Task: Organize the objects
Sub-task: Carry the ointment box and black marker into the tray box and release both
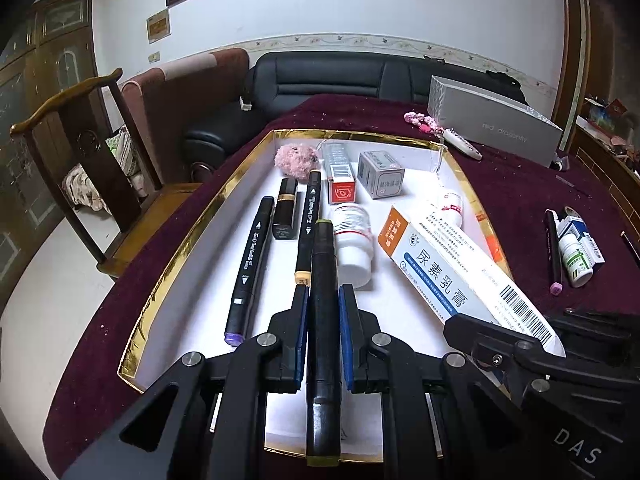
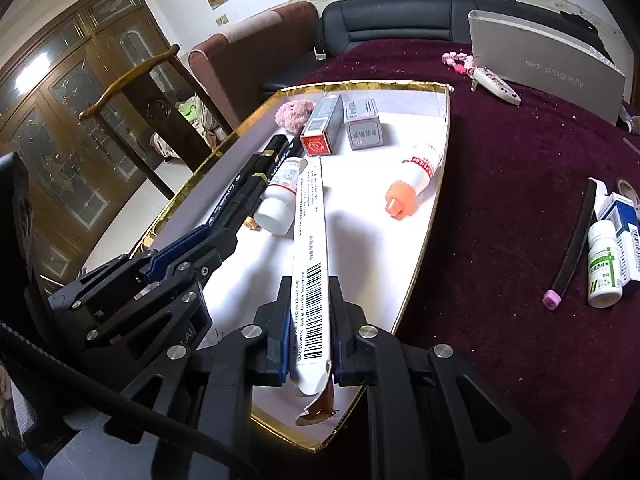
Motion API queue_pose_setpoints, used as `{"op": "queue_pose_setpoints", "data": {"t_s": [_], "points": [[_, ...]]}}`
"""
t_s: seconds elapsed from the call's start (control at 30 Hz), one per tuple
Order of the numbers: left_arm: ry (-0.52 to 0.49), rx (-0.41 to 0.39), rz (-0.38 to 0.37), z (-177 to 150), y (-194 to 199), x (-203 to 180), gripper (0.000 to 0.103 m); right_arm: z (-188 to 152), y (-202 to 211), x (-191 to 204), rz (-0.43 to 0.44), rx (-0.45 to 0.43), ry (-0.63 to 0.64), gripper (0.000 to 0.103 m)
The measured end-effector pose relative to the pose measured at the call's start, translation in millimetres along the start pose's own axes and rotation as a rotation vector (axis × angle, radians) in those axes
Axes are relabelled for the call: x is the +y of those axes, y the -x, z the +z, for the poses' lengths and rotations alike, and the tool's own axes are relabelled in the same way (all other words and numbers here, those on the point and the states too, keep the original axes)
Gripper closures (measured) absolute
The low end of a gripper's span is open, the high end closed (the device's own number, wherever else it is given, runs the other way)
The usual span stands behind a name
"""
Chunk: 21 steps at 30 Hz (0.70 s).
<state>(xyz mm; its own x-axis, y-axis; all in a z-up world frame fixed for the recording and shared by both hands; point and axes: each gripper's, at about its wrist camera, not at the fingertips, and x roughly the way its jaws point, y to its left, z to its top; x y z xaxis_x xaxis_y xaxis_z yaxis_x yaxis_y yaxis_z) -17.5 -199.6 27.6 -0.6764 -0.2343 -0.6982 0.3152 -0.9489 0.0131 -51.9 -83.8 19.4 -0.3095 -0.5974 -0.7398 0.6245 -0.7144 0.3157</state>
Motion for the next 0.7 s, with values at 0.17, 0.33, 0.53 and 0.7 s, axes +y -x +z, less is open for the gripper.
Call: {"op": "queue_pose_setpoints", "data": {"t_s": [0.17, 0.33, 0.53, 0.7], "points": [[0.02, 0.038, -0.009, -1, -8, 9, 0.092, -1, -6, 1, -0.01, 0.018, 0.005, 0.09], [0.049, 0.06, -0.029, -3, -12, 18, 0.092, -1, -9, 5, -0.037, 0.019, 0.026, 0.09], [0.066, 0.06, -0.044, -3, -14, 21, 0.092, 3, -17, 11, -0.088, 0.039, 0.04, 0.09], [0.081, 0.065, -0.066, -1, -14, 26, 0.092, 3, -21, 19, -0.081, 0.053, 0.051, 0.09]]}}
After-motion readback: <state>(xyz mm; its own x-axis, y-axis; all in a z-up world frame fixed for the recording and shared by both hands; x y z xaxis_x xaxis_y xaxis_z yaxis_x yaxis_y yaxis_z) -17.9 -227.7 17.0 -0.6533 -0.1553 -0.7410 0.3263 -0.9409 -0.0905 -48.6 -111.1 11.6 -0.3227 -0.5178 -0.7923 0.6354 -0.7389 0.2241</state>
